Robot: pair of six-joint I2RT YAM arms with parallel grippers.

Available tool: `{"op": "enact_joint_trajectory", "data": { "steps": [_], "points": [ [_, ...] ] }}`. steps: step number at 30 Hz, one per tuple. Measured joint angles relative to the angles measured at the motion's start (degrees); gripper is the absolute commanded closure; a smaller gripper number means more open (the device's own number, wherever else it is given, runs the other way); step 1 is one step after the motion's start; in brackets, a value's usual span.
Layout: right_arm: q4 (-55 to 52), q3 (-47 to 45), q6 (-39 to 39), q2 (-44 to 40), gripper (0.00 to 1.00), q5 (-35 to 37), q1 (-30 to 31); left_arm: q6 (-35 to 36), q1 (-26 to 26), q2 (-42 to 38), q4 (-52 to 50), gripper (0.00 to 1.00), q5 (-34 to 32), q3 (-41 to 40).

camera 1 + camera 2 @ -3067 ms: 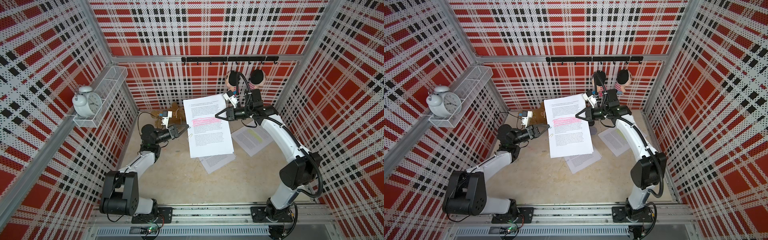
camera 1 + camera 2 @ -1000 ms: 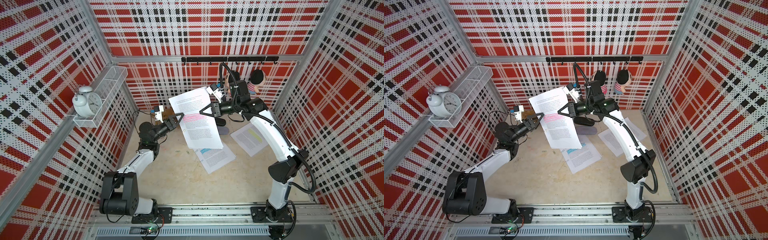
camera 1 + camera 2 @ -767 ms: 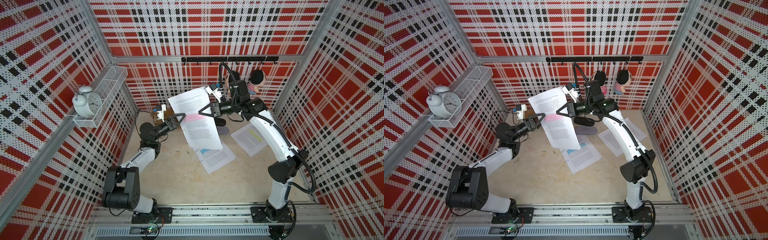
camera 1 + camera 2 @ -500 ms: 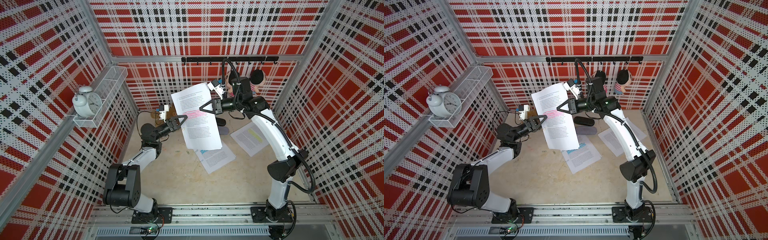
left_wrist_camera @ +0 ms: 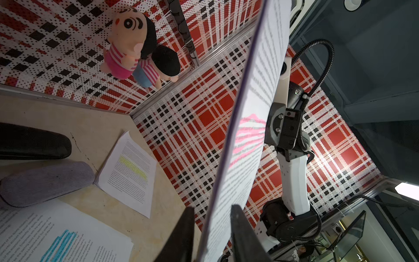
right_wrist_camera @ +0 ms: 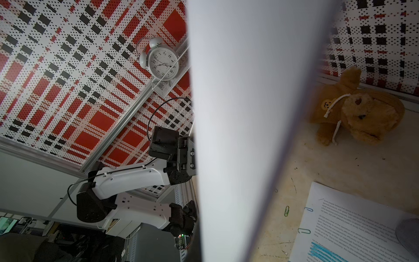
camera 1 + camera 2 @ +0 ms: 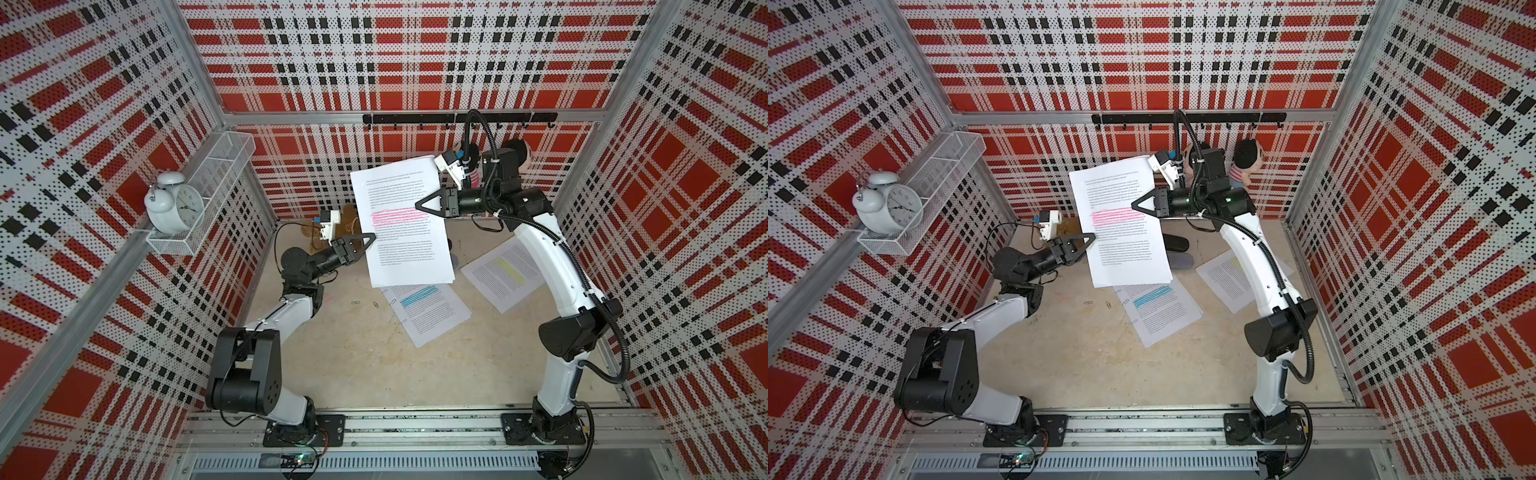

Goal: Unclip the paperclips from the documents
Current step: Remove the paper clip from the document.

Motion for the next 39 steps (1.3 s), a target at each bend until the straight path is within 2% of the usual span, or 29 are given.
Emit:
{"op": "enact_joint_trajectory", "data": {
  "steps": [3,9,14,19,24,31,39],
  "points": [
    [0.1,0.0,-0.1,0.0,1.0,0.0,-0.9,-0.1,0.0,0.0,0.0,0.69,0.2,0.0],
    [0.3,-0.3,-0.3,0.0,1.0,0.3,-2.4,-0.5,0.0,0.0,0.0,0.77,0.5,0.0],
    [0.5,-0.7,-0.5,0.0,1.0,0.6,-2.5,-0.6,0.0,0.0,0.0,0.79,0.9,0.0],
    [0.7,-1.5,-0.6,0.0,1.0,1.2,-2.6,-0.9,0.0,0.0,0.0,0.91,1.3,-0.1],
    [1.0,-1.9,-0.6,0.0,1.0,1.9,-3.0,-0.9,0.2,0.0,0.0,0.98,1.3,-0.2],
    [3.2,-6.7,-0.2,-0.5,1.0,2.2,-4.3,-0.9,0.9,0.0,0.0,1.0,2.2,-0.3],
    [9.7,-17.6,2.8,-4.5,1.0,0.4,-5.7,-1.0,1.4,0.0,-0.2,1.0,3.7,-1.1]
  ]
}}
